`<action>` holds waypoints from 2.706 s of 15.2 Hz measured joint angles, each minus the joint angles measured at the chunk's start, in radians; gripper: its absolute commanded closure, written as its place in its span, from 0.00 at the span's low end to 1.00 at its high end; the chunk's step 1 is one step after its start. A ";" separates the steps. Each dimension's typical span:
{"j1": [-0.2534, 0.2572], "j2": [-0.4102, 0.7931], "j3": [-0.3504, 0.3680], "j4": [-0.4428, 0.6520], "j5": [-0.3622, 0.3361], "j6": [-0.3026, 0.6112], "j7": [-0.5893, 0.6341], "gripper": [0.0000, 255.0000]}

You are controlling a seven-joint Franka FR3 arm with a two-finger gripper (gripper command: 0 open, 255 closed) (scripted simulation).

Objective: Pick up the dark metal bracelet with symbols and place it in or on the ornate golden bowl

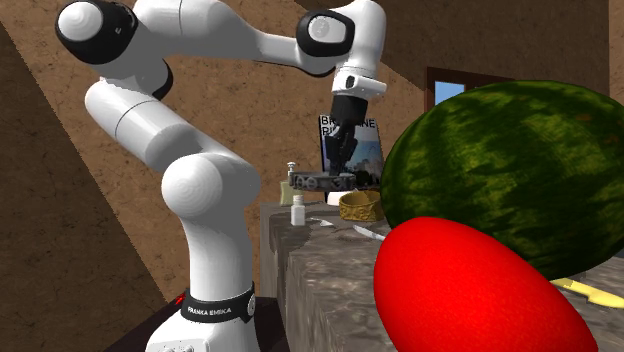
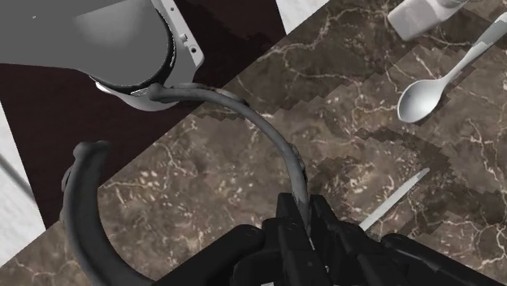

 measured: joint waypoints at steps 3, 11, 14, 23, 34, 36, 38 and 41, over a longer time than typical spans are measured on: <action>-0.001 0.009 -0.006 0.046 -0.005 -0.037 0.006 1.00; 0.019 0.102 0.079 0.145 0.063 -0.021 0.091 1.00; 0.033 0.163 0.147 0.192 0.110 0.013 0.152 1.00; 0.038 0.424 0.354 0.410 0.176 0.126 0.347 1.00; 0.036 0.869 0.606 0.789 0.011 0.234 0.657 1.00; 0.064 0.980 0.645 0.885 -0.064 0.239 0.737 1.00; 0.101 1.072 0.662 0.973 -0.131 0.228 0.800 1.00; 0.193 1.231 0.669 1.139 -0.245 0.197 0.896 1.00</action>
